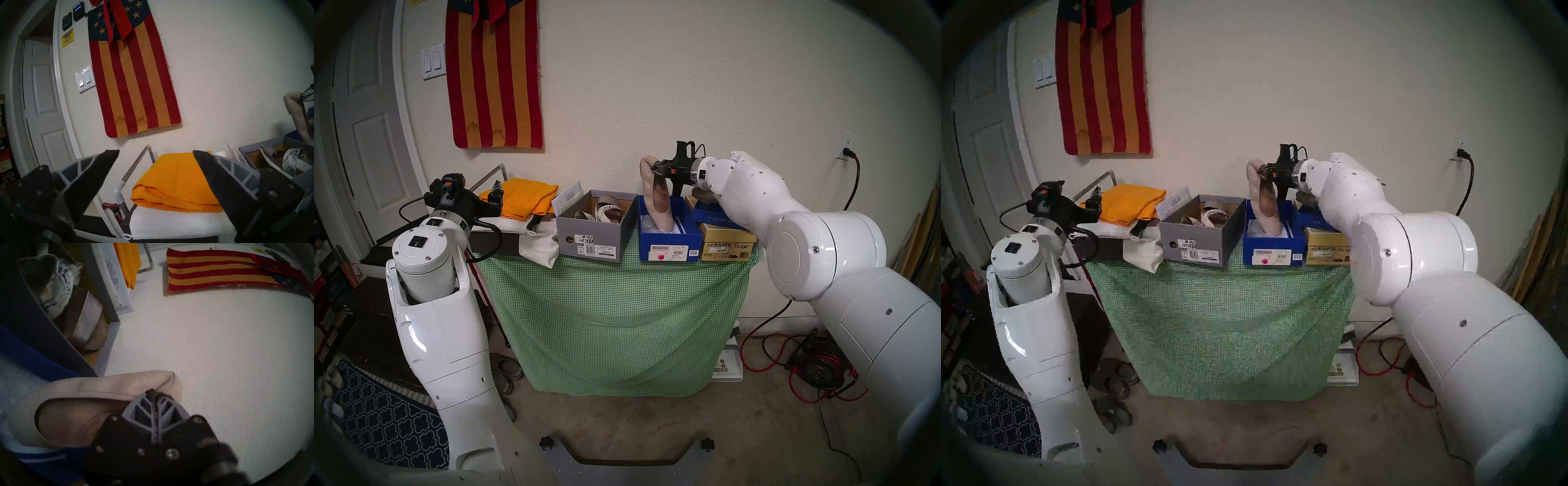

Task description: Put shoes into shoe box

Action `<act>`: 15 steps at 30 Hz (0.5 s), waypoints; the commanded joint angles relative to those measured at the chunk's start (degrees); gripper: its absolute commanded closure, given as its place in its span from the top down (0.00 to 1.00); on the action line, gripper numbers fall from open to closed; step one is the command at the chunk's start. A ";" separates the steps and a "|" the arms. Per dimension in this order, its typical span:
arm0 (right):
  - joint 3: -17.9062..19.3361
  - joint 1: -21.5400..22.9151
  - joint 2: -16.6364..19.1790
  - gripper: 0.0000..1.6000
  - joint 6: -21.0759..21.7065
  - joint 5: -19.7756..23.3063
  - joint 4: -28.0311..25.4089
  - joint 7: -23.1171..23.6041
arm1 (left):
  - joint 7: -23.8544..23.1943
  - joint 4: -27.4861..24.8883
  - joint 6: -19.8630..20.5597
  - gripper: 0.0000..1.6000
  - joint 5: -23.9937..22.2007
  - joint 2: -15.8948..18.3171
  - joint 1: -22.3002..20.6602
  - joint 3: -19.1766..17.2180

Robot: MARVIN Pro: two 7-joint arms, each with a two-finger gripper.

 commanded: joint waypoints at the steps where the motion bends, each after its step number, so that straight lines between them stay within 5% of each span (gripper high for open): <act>1: -0.95 0.98 3.42 0.00 -5.87 -0.77 -0.66 3.21 | 0.00 -0.21 -0.05 1.00 0.00 0.00 -0.03 -0.01; 15: -3.15 1.25 7.53 0.00 -15.66 -3.07 -1.04 8.82 | -0.19 -0.16 -0.13 1.00 0.23 -0.17 -0.14 -0.13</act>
